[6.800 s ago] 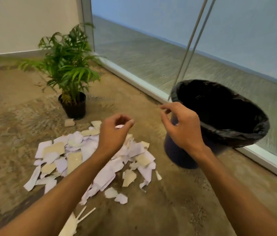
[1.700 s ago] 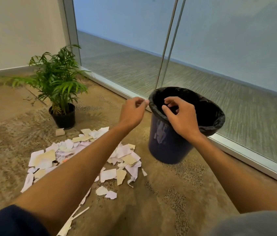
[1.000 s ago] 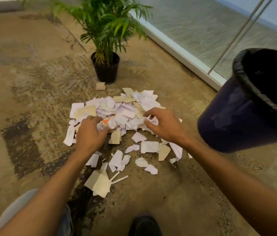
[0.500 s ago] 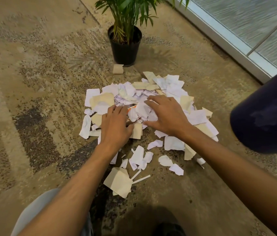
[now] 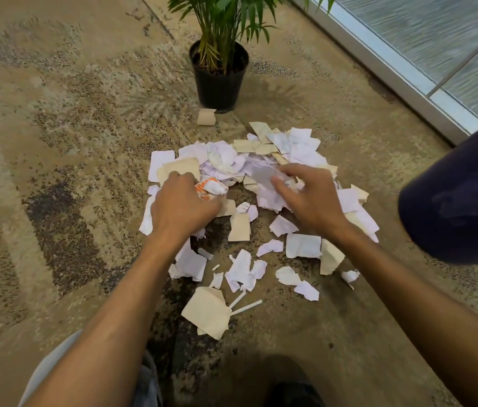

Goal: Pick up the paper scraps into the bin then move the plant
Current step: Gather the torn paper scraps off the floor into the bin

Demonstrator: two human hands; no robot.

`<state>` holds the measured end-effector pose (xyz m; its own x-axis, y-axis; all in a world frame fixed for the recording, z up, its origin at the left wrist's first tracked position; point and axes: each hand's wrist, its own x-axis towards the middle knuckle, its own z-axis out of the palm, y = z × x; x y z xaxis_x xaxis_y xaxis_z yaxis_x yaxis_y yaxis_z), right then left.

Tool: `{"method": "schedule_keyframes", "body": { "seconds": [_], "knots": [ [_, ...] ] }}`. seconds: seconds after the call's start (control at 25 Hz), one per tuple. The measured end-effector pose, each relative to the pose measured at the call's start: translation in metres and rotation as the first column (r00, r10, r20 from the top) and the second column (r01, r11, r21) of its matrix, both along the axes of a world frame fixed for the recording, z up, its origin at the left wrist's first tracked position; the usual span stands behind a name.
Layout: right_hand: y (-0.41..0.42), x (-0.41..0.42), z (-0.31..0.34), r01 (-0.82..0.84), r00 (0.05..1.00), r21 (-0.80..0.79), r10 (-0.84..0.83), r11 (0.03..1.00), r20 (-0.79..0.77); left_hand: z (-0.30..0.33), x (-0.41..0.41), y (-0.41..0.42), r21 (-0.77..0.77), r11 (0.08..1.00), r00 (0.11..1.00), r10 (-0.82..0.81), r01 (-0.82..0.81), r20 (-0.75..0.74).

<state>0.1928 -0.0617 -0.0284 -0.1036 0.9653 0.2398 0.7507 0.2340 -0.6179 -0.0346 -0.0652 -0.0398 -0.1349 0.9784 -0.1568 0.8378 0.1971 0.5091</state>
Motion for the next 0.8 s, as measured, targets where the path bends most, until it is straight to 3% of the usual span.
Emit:
{"method": "schedule_keyframes", "body": {
  "seconds": [0.12,0.2,0.28,0.4,0.48,0.56,0.68,0.8],
  "knots": [
    [0.002,0.019,0.019,0.102,0.911,-0.168,-0.16,0.98,-0.379,0.006,-0.001,0.001,0.005,0.995,0.969,0.1,-0.104,0.226],
    [0.007,0.031,0.028,0.148,0.875,-0.184,-0.215,0.972,-0.433,0.005,0.007,-0.001,0.009,0.995,0.936,0.091,-0.101,0.34],
    [0.01,0.039,0.031,0.221,0.92,-0.124,-0.248,0.968,-0.302,-0.001,0.02,-0.006,0.01,0.999,0.919,0.029,-0.036,0.394],
    [0.011,0.041,0.023,0.131,0.97,0.154,-0.159,0.979,0.185,-0.016,0.036,-0.015,0.044,0.995,0.928,-0.098,0.088,0.358],
    [0.011,0.034,0.009,-0.059,0.893,0.224,-0.049,0.973,0.447,-0.026,0.042,-0.018,0.065,0.98,0.951,-0.197,0.187,0.239],
    [0.011,0.022,-0.009,-0.196,0.783,0.14,0.069,0.971,0.618,-0.033,0.046,-0.02,0.057,0.962,0.948,-0.273,0.268,0.161],
    [0.008,0.013,-0.026,-0.259,0.691,0.0,0.186,0.966,0.699,-0.038,0.048,-0.022,0.017,0.955,0.93,-0.292,0.295,0.221],
    [0.009,0.019,-0.03,-0.247,0.722,-0.098,0.25,0.964,0.645,-0.039,0.05,-0.021,0.001,0.96,0.917,-0.267,0.279,0.295]
  ]
}}
